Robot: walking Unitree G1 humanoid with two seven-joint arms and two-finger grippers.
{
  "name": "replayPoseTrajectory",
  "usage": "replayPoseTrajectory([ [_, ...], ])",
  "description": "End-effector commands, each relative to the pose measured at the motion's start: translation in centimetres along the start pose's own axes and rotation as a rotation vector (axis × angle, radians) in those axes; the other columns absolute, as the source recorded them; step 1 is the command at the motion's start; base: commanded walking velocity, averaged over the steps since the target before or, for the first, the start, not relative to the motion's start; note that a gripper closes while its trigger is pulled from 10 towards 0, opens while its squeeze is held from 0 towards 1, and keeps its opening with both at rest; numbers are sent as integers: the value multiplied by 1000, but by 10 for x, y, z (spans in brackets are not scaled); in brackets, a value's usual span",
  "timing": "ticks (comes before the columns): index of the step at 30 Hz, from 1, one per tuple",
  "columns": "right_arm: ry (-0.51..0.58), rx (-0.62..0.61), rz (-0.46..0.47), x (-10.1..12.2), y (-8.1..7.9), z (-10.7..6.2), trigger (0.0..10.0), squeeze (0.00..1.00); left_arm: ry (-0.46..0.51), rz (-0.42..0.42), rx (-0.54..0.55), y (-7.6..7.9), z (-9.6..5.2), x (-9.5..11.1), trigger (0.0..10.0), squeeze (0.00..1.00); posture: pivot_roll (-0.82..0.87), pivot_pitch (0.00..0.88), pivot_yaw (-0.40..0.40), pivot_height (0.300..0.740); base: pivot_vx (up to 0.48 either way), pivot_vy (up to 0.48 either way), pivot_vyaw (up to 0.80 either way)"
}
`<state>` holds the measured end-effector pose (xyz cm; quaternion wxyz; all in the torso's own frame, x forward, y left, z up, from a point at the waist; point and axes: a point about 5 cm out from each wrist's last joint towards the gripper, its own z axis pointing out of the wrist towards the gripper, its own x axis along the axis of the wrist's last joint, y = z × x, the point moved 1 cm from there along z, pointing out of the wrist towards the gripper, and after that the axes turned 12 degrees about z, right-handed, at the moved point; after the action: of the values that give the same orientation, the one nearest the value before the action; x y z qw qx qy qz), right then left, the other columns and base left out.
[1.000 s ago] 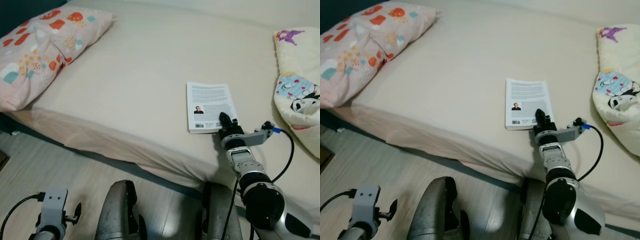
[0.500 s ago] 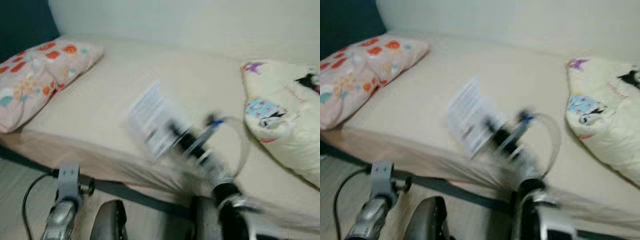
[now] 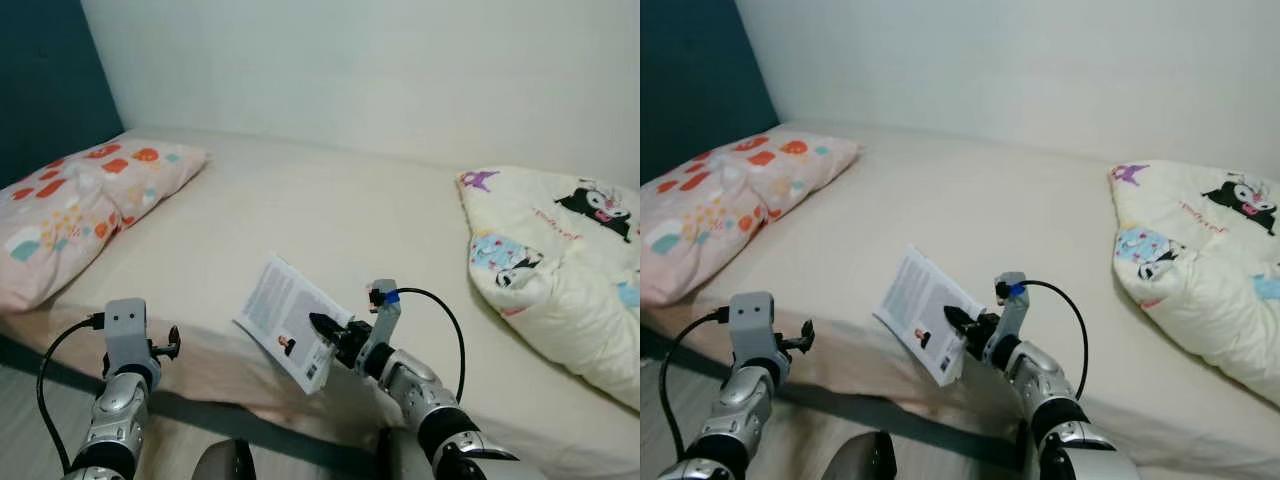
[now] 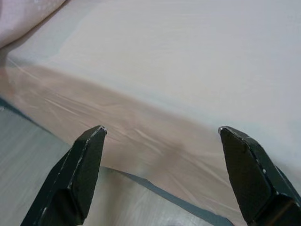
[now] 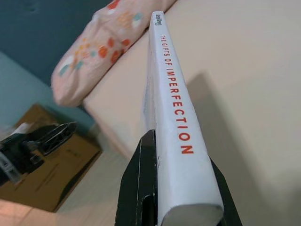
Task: Clean up the room
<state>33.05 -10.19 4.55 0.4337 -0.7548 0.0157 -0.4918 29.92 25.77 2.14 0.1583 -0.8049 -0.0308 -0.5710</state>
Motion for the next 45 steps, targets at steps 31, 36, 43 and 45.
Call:
replayPoseTrajectory([
  [31,-28,-146,-151,-10,13,-9,10000,0,-426,-33,115,-17,-50,-101,10000,0,43,0,-26,693,-98,50,23],
  [36,-22,-172,-171,-8,16,-9,10000,0,-455,-9,93,-13,-56,-109,10000,0,45,0,-23,693,-241,160,723],
  [43,-18,-173,-174,-8,14,-8,10000,0,-496,23,57,-5,-64,-118,10000,0,43,0,-19,693,0,0,724],
  [45,-16,-174,-174,-8,14,-8,10000,0,-505,32,46,-4,-66,-121,10000,0,42,0,-17,693,0,0,719],
])
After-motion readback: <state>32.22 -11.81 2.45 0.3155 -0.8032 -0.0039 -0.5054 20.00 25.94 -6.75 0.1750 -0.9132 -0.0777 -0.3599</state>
